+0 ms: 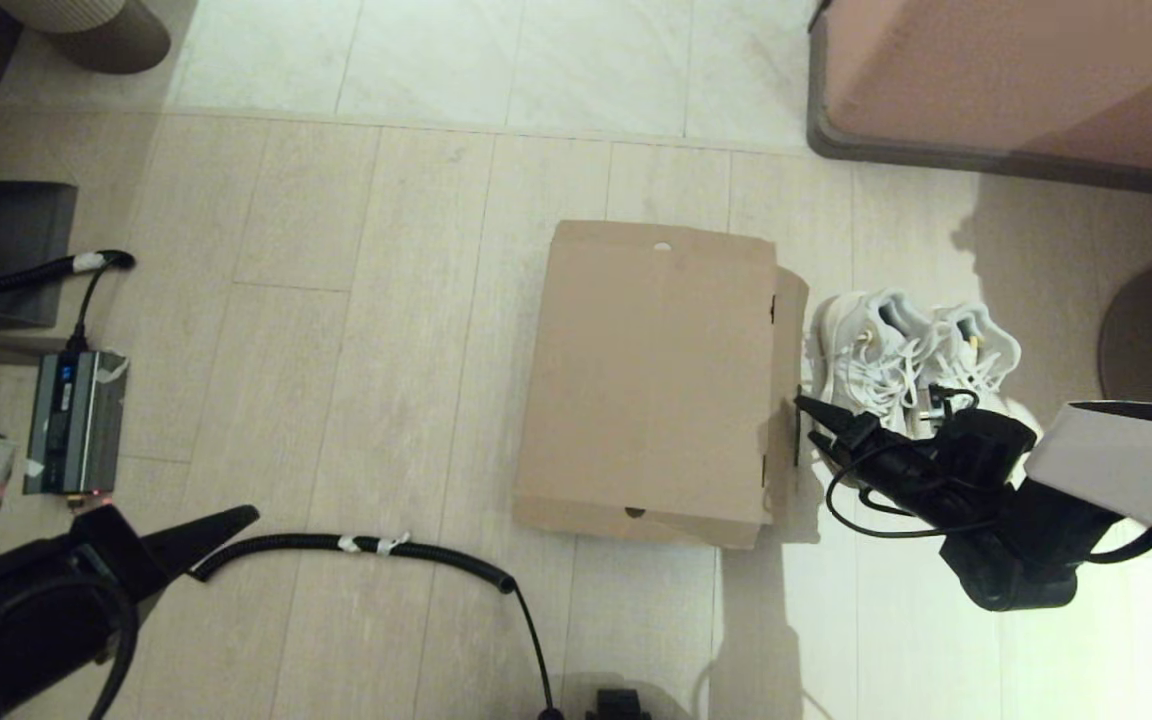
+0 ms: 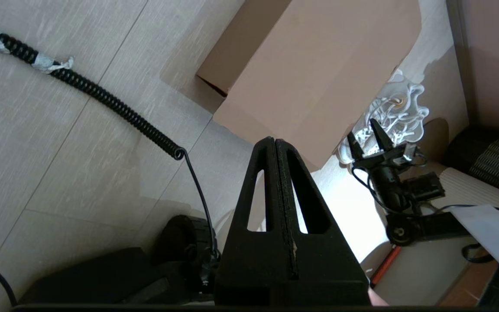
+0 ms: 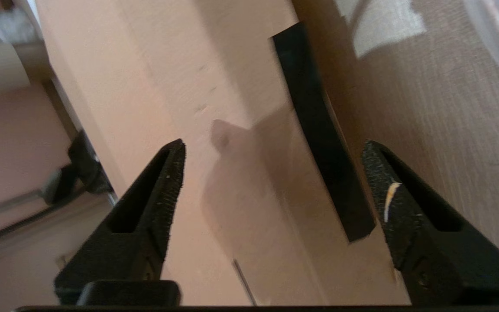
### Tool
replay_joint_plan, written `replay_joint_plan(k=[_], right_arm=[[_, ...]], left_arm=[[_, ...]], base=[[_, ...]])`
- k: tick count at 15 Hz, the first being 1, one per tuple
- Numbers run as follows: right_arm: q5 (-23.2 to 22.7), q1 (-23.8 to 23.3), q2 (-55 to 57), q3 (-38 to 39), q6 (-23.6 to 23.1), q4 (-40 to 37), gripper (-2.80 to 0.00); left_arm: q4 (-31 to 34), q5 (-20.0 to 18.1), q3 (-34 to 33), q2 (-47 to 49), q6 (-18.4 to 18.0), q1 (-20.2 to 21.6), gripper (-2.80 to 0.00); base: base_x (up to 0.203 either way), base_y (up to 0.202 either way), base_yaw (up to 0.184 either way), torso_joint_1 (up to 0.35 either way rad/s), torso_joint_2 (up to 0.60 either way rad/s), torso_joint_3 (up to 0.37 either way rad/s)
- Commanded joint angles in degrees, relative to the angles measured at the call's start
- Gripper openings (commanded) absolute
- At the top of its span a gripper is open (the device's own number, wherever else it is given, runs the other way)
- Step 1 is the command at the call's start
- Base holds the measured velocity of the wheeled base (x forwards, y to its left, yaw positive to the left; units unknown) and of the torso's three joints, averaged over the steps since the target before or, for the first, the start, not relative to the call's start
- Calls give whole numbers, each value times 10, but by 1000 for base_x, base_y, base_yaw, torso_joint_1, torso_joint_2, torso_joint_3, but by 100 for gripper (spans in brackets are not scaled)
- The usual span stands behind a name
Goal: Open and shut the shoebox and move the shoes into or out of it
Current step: Open the shoe box
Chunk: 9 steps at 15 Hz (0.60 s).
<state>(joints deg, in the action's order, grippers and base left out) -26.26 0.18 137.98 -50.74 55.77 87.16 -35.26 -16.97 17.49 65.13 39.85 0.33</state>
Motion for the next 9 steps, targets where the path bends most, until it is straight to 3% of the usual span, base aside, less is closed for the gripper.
replay_joint_plan(k=[1,5,9], right_arm=[[-2,1,19,-15,7,5,0],[-2,2,28,-56,97,5,0],[-3,5,35,-87,154,5,0]], left_arm=[[-3,-1,0,-5,2,0,-280],[-3,-1,-2,-8,2,0,-280],[-2,-1,-1,-12,1,0,-280]], base=[[0,0,0,0,0,0],[0,0,0,0,0,0],[0,0,0,0,0,0]])
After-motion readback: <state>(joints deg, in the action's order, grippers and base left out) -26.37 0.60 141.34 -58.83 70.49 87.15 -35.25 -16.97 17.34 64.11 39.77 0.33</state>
